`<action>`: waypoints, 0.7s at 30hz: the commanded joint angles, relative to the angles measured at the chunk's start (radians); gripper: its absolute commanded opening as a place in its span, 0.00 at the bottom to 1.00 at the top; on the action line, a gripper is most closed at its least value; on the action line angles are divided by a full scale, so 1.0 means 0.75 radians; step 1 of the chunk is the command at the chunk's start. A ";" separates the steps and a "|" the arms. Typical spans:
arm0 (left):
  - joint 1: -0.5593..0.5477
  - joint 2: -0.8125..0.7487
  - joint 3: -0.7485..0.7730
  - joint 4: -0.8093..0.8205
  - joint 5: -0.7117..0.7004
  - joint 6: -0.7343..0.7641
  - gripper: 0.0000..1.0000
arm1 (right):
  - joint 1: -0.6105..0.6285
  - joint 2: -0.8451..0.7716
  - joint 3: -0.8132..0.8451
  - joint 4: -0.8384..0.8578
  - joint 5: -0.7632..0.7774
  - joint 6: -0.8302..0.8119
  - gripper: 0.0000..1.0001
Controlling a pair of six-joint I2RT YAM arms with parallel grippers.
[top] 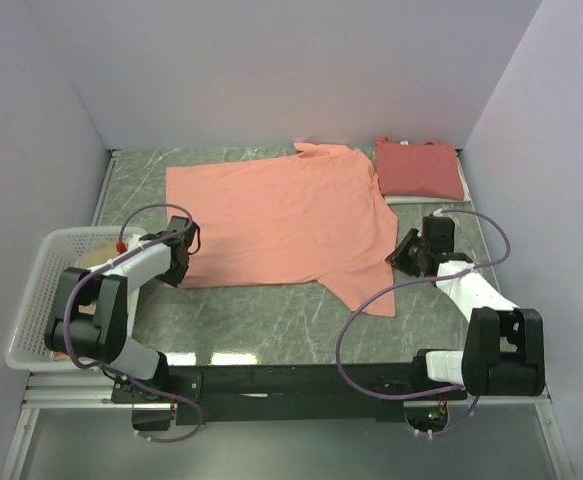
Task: Fold and stack the t-shirts
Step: Flatten the tshirt out
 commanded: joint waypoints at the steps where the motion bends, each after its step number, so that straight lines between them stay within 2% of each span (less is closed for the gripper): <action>1: 0.033 -0.024 -0.071 -0.138 0.053 -0.002 0.01 | -0.007 -0.055 -0.003 0.020 -0.010 -0.001 0.31; 11: 0.031 -0.257 -0.135 -0.150 0.080 0.022 0.01 | -0.007 -0.092 -0.021 0.020 -0.010 0.005 0.32; 21: 0.022 -0.433 -0.255 -0.120 0.145 0.039 0.01 | -0.007 -0.123 -0.032 -0.001 -0.022 -0.005 0.40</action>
